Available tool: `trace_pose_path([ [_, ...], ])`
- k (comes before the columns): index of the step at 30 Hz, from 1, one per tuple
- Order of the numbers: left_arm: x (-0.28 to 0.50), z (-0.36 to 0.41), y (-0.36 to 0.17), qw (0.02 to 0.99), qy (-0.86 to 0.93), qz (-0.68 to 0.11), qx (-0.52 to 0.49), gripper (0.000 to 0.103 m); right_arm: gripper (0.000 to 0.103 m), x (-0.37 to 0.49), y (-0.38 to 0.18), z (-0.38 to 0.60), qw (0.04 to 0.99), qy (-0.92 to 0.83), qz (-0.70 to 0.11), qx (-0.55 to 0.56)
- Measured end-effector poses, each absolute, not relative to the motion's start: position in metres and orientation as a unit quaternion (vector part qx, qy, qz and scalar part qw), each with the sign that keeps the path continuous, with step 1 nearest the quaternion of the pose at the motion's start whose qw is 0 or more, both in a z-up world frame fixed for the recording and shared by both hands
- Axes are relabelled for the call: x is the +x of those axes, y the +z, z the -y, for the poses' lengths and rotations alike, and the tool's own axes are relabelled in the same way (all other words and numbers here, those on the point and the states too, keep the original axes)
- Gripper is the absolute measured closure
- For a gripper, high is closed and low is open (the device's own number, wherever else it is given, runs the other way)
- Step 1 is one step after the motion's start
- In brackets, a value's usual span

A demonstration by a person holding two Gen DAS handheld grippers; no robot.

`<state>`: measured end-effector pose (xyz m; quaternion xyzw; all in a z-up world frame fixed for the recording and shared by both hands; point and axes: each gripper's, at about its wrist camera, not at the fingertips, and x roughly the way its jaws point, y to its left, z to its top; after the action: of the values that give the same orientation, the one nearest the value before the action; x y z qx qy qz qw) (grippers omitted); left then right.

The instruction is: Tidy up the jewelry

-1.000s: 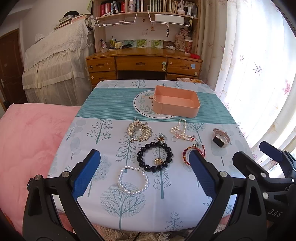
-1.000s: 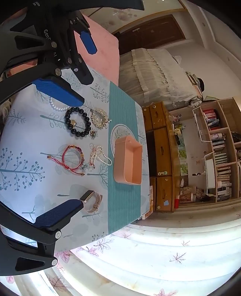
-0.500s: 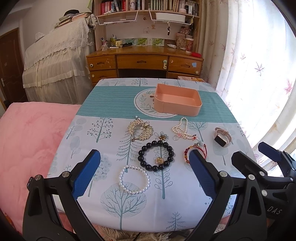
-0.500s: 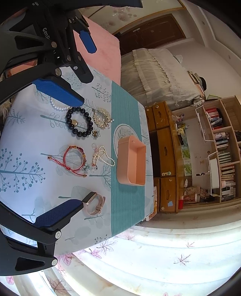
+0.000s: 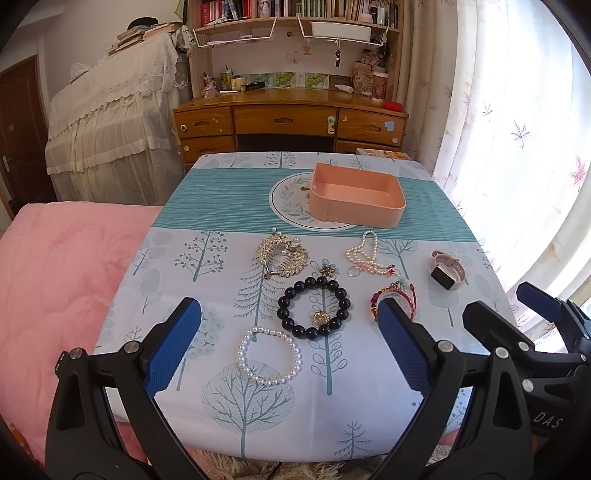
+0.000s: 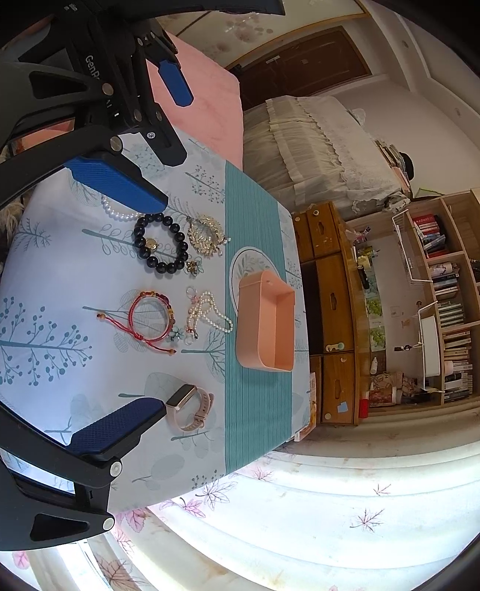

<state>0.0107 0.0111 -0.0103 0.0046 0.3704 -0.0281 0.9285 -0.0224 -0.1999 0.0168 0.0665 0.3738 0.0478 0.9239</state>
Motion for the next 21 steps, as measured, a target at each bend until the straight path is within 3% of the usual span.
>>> trace_pose_path([
  [21,0.0193,-0.0174,-0.014,0.925,-0.023,-0.38,-0.004,0.007,0.002,-0.0153,0.0185,0.1985,0.922,0.008,-0.383,0.046],
])
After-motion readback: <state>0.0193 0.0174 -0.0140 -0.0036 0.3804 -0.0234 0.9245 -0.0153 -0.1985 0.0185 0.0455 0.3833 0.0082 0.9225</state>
